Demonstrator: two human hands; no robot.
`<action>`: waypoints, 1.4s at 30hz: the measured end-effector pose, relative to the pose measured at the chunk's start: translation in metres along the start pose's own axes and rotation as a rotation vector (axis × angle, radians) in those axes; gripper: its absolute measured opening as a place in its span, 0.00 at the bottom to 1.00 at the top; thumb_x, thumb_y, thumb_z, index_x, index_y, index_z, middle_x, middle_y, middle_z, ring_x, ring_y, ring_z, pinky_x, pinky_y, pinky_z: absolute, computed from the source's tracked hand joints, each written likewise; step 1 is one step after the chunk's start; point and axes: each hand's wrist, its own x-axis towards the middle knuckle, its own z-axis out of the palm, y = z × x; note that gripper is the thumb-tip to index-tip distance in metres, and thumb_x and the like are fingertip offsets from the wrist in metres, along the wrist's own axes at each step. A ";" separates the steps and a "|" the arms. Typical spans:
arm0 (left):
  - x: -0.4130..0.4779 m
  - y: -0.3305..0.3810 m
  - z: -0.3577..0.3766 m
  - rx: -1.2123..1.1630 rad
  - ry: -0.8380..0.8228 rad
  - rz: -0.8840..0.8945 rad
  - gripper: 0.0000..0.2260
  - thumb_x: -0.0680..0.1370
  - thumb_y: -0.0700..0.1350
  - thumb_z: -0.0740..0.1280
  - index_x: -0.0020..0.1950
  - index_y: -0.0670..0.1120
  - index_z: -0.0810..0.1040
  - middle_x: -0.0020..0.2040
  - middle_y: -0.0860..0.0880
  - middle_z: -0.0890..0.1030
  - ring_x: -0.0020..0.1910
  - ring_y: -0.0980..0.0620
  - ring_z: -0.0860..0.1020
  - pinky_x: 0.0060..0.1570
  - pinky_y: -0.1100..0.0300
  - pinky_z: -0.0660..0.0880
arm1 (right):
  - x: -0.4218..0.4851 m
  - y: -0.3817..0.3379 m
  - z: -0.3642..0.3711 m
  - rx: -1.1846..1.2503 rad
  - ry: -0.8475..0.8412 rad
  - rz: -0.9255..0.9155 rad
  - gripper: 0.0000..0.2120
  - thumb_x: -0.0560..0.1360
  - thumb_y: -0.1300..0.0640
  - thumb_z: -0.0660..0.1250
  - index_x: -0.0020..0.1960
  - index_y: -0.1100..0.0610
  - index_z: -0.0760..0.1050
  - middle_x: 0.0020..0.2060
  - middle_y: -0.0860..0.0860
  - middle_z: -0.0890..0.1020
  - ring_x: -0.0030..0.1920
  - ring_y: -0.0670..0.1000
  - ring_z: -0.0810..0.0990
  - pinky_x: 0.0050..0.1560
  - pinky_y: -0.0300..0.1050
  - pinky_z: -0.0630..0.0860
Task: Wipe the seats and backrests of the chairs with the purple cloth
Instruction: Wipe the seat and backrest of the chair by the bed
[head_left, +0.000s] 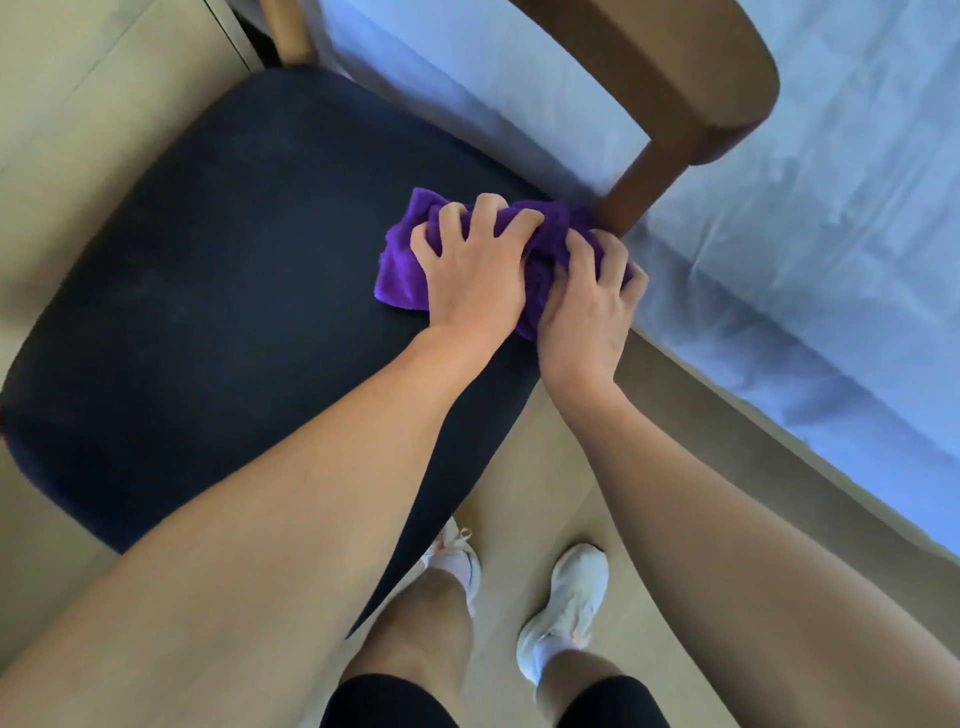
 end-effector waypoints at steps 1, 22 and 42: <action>-0.002 0.000 0.001 0.009 -0.003 -0.006 0.15 0.81 0.47 0.59 0.68 0.58 0.71 0.69 0.52 0.67 0.67 0.43 0.64 0.70 0.40 0.56 | -0.002 0.002 0.000 0.039 0.002 0.008 0.17 0.82 0.57 0.58 0.70 0.54 0.71 0.71 0.54 0.70 0.66 0.62 0.66 0.63 0.54 0.72; -0.117 -0.018 0.005 0.136 -0.034 -0.013 0.20 0.80 0.41 0.61 0.69 0.59 0.69 0.68 0.53 0.67 0.65 0.46 0.65 0.65 0.43 0.61 | -0.111 0.006 -0.001 0.274 -0.055 0.098 0.19 0.81 0.59 0.57 0.71 0.52 0.70 0.72 0.52 0.68 0.62 0.61 0.66 0.57 0.46 0.70; -0.285 -0.054 -0.003 0.250 -0.189 -0.260 0.14 0.81 0.44 0.62 0.65 0.55 0.67 0.67 0.44 0.66 0.67 0.37 0.62 0.60 0.30 0.64 | -0.305 -0.027 -0.003 0.570 -0.157 0.189 0.17 0.77 0.67 0.63 0.65 0.61 0.76 0.63 0.57 0.75 0.56 0.57 0.77 0.60 0.58 0.72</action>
